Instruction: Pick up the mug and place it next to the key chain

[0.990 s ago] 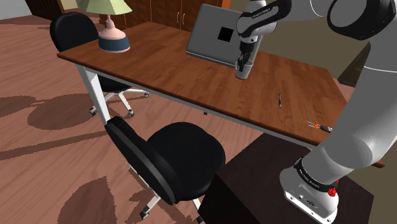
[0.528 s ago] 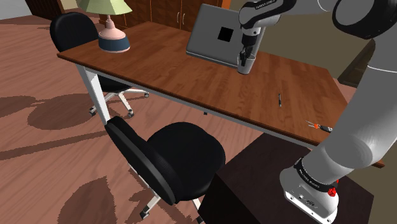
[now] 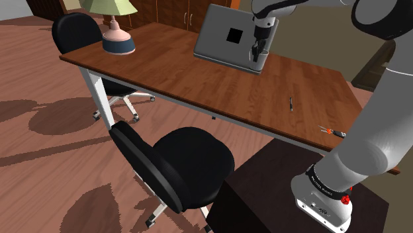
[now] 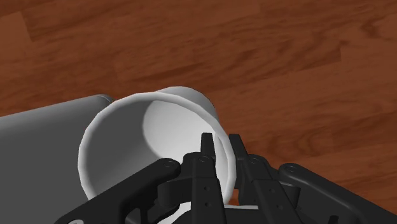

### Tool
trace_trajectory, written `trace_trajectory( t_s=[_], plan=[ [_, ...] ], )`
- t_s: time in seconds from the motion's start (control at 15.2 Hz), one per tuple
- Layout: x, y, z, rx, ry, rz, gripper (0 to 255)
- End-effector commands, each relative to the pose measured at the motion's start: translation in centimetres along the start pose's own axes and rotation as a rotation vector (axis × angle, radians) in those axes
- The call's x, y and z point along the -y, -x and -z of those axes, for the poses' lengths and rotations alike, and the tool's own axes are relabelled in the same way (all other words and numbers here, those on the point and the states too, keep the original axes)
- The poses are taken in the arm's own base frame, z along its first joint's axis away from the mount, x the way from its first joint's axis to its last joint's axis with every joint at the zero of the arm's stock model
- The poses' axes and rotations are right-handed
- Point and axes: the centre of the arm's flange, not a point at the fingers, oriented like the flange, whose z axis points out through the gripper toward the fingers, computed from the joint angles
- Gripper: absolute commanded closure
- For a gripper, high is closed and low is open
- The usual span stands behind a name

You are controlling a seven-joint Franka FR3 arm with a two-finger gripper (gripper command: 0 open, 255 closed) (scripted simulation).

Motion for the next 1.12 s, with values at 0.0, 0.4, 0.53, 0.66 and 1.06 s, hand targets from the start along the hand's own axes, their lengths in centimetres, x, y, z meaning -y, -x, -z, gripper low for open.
trace_trajectory(
  t_s=[0.0,0.4,0.53,0.66,1.06],
  plan=[
    [-0.1,0.2,1.0,0.0,0.0,0.0,255],
    [-0.3,0.6,4.2,0.0,0.0,0.0,255],
    [-0.4,0.7,5.2,0.0,0.0,0.0,255],
    [-0.4,0.8,6.3,0.0,0.0,0.0,255],
    [-0.7,3.6,7.9,0.0,0.0,0.0,255]
  ],
)
